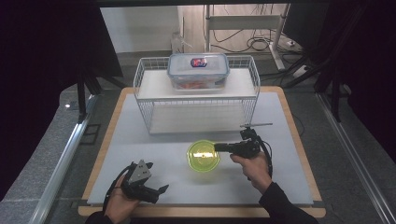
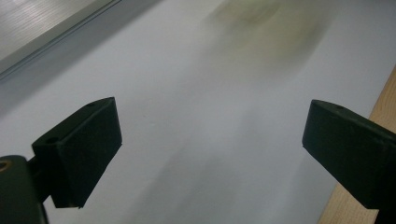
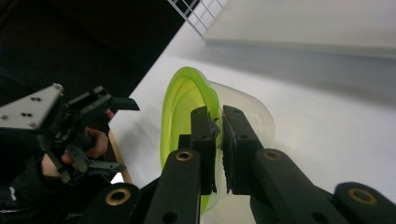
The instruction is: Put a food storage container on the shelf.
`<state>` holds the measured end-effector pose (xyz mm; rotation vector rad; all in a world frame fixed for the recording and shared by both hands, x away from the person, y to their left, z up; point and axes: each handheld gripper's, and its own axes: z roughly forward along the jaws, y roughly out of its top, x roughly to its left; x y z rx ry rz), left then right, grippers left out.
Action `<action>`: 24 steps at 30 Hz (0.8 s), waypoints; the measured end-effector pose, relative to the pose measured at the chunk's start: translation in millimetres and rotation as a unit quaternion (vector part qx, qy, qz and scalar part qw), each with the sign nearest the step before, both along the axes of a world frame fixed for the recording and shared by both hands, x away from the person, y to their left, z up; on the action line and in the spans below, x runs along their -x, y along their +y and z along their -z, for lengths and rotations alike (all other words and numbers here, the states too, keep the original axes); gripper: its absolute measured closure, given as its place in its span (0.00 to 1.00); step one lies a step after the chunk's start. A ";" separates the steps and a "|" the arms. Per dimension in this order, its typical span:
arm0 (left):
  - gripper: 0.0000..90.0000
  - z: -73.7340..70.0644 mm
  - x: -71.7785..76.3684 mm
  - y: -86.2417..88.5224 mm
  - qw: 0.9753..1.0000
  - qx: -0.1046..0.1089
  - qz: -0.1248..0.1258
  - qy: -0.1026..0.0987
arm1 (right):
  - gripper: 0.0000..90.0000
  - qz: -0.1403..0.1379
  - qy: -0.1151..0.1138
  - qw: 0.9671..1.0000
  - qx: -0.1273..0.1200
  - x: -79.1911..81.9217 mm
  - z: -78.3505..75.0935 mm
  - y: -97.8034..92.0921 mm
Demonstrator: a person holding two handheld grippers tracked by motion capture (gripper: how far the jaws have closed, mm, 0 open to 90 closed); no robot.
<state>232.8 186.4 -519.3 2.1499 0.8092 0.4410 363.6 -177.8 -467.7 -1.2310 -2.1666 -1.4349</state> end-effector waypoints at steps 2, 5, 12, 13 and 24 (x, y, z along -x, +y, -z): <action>0.05 0.0 0.0 0.0 1.000 0.000 0.000 0.000 | 0.94 0.000 -0.001 1.000 -0.007 -0.7 -3.8 -1.2; 0.05 -0.1 -0.1 0.0 1.000 0.000 0.000 0.000 | 0.94 0.002 -0.004 1.000 -0.020 -2.0 -11.1 -3.4; 0.05 -0.5 -0.3 0.5 1.000 0.002 -0.002 0.000 | 0.94 0.005 -0.017 0.999 -0.046 -5.0 -33.5 -7.9; 0.05 -0.7 -0.3 0.8 1.000 0.003 -0.003 -0.001 | 0.94 0.006 -0.021 0.999 -0.049 -5.7 -37.9 -8.6; 0.04 -1.7 -0.5 2.0 1.000 0.008 -0.006 -0.004 | 0.94 0.011 -0.048 0.996 -0.081 -17.0 -88.0 -13.1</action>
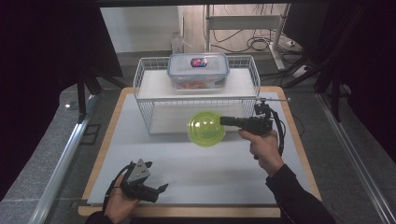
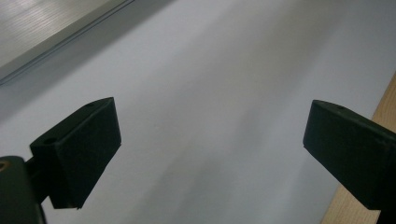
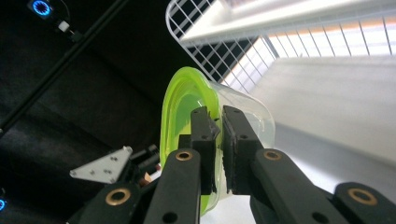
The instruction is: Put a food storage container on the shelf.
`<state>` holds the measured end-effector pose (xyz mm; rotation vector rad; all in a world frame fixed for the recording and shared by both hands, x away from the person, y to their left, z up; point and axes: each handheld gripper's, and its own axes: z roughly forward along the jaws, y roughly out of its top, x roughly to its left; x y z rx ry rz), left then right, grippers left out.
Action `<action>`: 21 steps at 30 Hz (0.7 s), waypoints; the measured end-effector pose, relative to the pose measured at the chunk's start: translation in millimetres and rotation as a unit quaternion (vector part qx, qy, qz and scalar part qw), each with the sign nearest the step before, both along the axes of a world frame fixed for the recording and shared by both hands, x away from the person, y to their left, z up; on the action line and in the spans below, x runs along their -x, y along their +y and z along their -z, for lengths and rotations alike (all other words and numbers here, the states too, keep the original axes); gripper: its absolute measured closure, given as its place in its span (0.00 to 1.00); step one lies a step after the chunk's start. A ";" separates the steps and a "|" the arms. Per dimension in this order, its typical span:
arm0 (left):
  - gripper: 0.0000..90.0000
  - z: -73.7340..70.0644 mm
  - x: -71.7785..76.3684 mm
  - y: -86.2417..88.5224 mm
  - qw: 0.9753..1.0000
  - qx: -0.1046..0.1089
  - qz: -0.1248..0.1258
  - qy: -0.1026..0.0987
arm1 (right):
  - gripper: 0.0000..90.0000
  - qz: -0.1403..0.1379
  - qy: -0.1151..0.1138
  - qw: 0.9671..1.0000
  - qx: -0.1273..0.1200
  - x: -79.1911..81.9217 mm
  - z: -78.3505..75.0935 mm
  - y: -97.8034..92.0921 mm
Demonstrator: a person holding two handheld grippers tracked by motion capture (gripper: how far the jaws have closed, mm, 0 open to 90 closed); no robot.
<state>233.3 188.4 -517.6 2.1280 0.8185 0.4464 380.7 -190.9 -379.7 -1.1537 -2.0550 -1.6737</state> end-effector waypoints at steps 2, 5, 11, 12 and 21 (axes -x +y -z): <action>0.04 -0.1 -0.1 0.2 1.000 0.000 0.000 -0.001 | 0.94 0.002 -0.004 1.000 -0.006 -4.5 -11.7 -0.2; 0.04 -0.1 -0.2 0.4 1.000 0.000 -0.001 -0.001 | 0.94 0.005 -0.008 1.000 -0.012 -8.7 -21.9 -0.6; 0.04 0.0 -0.2 0.4 1.000 0.002 -0.001 -0.002 | 0.94 0.010 -0.012 1.000 -0.025 -16.0 -39.6 -1.0; 0.04 0.0 -0.2 0.5 1.000 0.002 -0.001 -0.002 | 0.94 0.009 -0.012 1.000 -0.026 -16.9 -41.4 -1.4; 0.04 0.1 -0.1 0.1 1.000 0.007 -0.002 -0.001 | 0.94 0.016 -0.016 0.999 -0.043 -26.3 -62.4 -0.2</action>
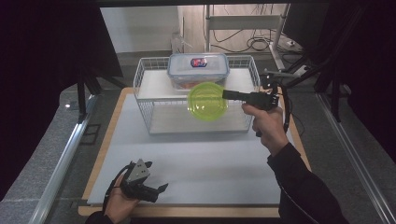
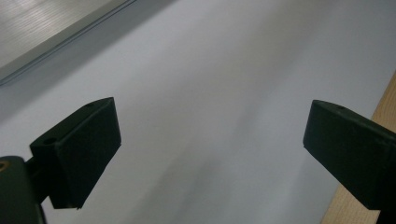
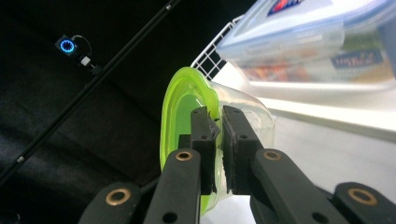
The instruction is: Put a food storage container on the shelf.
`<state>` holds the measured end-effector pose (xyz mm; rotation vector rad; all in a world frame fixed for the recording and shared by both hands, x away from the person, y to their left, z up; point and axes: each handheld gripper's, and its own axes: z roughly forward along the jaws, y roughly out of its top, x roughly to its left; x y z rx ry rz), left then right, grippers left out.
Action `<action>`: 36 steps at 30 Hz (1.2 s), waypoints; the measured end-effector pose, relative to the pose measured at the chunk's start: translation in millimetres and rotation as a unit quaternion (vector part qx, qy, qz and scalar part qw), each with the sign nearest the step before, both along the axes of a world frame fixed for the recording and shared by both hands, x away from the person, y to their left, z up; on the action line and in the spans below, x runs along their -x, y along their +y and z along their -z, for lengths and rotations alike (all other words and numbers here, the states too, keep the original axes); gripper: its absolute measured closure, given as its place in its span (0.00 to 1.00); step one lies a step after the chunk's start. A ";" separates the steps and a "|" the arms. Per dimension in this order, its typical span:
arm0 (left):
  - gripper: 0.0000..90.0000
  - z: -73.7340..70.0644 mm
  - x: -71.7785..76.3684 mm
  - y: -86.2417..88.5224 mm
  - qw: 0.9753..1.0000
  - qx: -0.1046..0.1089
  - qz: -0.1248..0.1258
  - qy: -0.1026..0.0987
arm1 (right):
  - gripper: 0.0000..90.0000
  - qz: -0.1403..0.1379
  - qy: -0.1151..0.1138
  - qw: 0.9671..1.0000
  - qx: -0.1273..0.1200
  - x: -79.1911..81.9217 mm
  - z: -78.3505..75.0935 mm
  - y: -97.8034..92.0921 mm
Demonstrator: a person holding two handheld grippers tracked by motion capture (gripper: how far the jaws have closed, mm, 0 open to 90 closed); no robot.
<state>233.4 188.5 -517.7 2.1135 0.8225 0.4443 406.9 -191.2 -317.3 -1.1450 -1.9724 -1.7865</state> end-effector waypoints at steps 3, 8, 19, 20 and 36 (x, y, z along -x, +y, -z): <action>0.04 -0.2 0.0 0.3 1.000 0.001 0.000 -0.001 | 0.94 0.002 0.001 1.000 -0.004 -3.7 -7.1 0.9; 0.04 -0.6 0.1 0.5 1.000 0.001 0.000 0.000 | 0.94 0.005 0.005 1.000 -0.013 -11.5 -17.1 2.5; 0.04 -1.1 0.1 1.0 1.000 0.004 0.000 -0.001 | 0.94 0.030 -0.001 0.999 -0.021 -30.1 -42.2 5.2; 0.04 -1.2 0.1 1.0 1.000 0.004 0.000 -0.001 | 0.94 0.033 -0.002 0.999 -0.020 -32.1 -44.7 5.9; 0.04 -1.5 0.2 1.6 1.000 0.010 0.005 -0.002 | 0.94 0.080 0.002 0.997 -0.017 -69.4 -68.6 24.9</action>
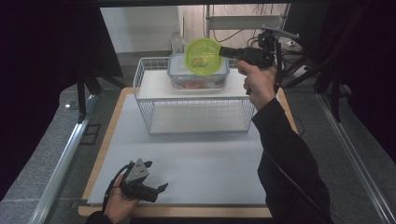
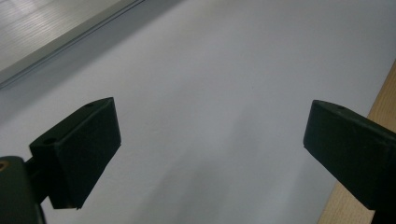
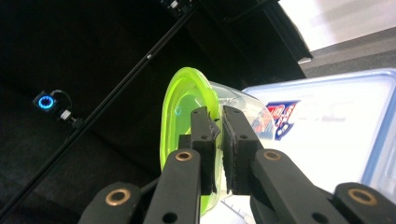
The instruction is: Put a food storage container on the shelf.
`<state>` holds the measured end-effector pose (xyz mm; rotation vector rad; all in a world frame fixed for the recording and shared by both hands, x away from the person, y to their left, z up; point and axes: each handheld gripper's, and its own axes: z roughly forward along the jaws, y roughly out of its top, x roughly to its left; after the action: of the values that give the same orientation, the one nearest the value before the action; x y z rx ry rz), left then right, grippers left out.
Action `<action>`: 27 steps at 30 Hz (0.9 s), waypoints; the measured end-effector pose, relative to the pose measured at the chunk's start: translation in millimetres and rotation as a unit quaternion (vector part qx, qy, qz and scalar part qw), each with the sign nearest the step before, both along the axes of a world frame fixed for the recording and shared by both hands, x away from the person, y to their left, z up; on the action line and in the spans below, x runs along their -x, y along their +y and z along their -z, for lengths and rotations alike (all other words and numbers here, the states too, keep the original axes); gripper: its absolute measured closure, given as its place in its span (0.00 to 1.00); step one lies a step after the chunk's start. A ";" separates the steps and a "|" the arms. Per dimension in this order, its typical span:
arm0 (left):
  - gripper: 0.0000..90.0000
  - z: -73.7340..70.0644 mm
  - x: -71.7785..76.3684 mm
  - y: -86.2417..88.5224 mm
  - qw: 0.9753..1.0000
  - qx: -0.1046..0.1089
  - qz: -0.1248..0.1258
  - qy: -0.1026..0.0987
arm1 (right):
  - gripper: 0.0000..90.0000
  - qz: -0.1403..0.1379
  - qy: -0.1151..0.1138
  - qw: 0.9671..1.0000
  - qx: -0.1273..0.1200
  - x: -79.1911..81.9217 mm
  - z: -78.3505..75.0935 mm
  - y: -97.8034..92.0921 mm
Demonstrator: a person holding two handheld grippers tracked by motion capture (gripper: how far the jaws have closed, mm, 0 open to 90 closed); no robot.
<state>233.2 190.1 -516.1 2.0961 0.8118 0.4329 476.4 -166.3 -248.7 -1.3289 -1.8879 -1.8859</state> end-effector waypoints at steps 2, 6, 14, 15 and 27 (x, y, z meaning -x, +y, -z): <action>0.04 -0.1 0.0 0.1 1.000 0.001 0.001 0.000 | 0.94 0.004 0.002 1.000 0.000 -5.3 -0.5 3.0; 0.04 0.0 0.0 0.1 1.000 0.002 0.002 0.000 | 0.94 0.013 0.006 1.000 0.000 -14.7 -0.9 8.9; 0.04 0.2 0.1 0.0 1.000 0.005 0.004 0.001 | 0.94 0.032 0.023 0.999 0.005 -32.5 3.1 19.1; 0.04 0.3 0.0 0.0 1.000 0.005 0.004 0.001 | 0.94 0.033 0.025 0.999 0.007 -34.3 3.8 19.8; 0.04 1.0 0.1 -0.9 1.000 0.005 0.008 0.005 | 0.89 0.062 0.032 0.997 0.022 -45.5 6.1 27.9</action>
<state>233.1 189.2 -517.1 2.0951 0.8019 0.4081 521.9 -138.4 -254.8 -1.5346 -1.8671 -1.8443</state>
